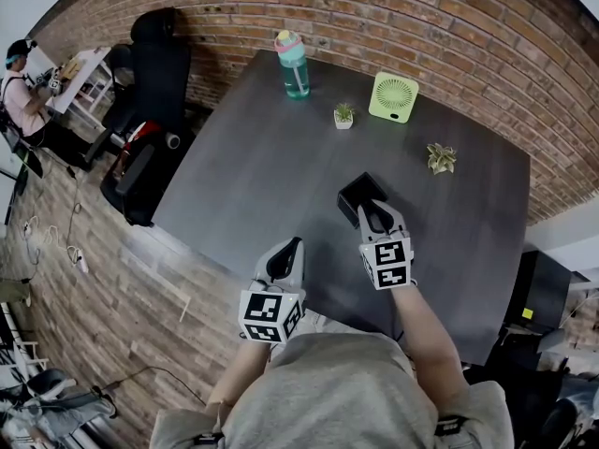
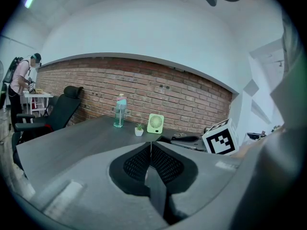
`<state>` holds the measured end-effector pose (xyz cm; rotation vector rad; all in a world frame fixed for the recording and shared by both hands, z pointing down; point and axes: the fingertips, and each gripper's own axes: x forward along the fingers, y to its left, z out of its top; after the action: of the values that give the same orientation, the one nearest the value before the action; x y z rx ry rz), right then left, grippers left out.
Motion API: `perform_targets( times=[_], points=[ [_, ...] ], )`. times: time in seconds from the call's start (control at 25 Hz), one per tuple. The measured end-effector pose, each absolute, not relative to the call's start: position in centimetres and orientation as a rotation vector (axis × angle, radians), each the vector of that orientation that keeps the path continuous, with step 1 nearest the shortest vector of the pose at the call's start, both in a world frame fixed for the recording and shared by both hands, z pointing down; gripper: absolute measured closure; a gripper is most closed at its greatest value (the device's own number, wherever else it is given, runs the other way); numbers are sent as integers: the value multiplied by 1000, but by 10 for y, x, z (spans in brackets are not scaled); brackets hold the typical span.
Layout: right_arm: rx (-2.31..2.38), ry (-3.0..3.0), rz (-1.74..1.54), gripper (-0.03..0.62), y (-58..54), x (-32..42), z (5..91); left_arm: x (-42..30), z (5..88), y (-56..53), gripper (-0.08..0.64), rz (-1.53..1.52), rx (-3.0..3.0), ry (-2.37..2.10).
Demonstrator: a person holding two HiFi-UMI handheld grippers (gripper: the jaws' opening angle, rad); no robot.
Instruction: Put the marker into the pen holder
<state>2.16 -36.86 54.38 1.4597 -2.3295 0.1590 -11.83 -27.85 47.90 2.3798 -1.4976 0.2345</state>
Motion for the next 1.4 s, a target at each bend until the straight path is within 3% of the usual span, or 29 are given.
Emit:
perform_targets(
  times=[1.4],
  points=[
    [1485, -2276, 155, 525, -348, 21, 551, -125, 479, -252, 538, 231, 2389, -1505]
  ],
)
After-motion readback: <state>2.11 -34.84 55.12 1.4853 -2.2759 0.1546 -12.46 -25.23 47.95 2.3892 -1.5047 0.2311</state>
